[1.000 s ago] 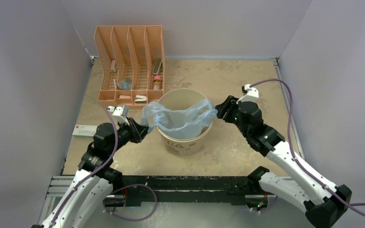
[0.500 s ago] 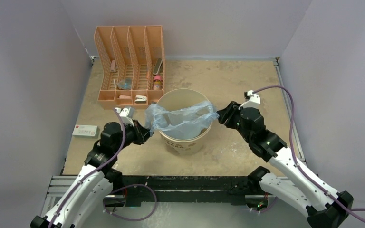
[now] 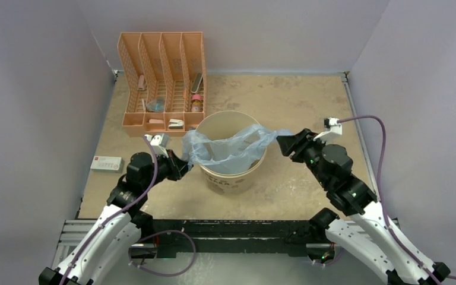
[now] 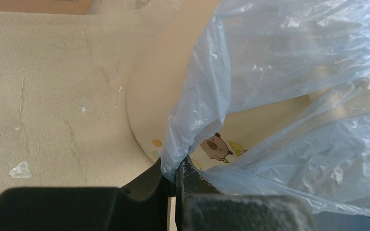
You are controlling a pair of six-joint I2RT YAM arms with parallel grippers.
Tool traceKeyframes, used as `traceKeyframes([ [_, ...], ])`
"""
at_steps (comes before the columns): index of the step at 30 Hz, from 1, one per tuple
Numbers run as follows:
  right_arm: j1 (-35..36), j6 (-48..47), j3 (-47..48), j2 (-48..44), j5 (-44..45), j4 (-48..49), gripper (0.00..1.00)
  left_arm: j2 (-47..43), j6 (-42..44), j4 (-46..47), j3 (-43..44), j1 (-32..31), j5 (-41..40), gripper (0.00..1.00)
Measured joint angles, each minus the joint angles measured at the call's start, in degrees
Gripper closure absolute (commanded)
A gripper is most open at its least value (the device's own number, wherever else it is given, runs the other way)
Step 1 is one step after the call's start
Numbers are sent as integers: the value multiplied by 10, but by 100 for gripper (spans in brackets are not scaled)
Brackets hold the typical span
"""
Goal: Put the trash bags into the trash bin
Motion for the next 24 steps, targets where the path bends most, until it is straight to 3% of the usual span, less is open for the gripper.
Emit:
traceKeyframes([
  [1, 0, 1, 1, -7, -1, -1, 71, -1, 0, 0, 0, 0, 0, 100],
  [3, 0, 1, 4, -26, -9, -8, 88, -5, 0, -2, 0, 0, 0, 100],
  [5, 0, 2, 5, -36, -17, -13, 93, -7, 0, -7, 1, 0, 0, 100],
  [10, 0, 2, 5, -36, -31, -41, 67, -9, 5, -17, 16, 0, 0, 100],
  [17, 0, 7, 52, 2, -39, -51, 41, -15, 15, -26, 31, 0, 0, 100],
  [24, 0, 19, 110, 72, -66, -20, 39, -19, 15, -40, 32, 0, 0, 100],
])
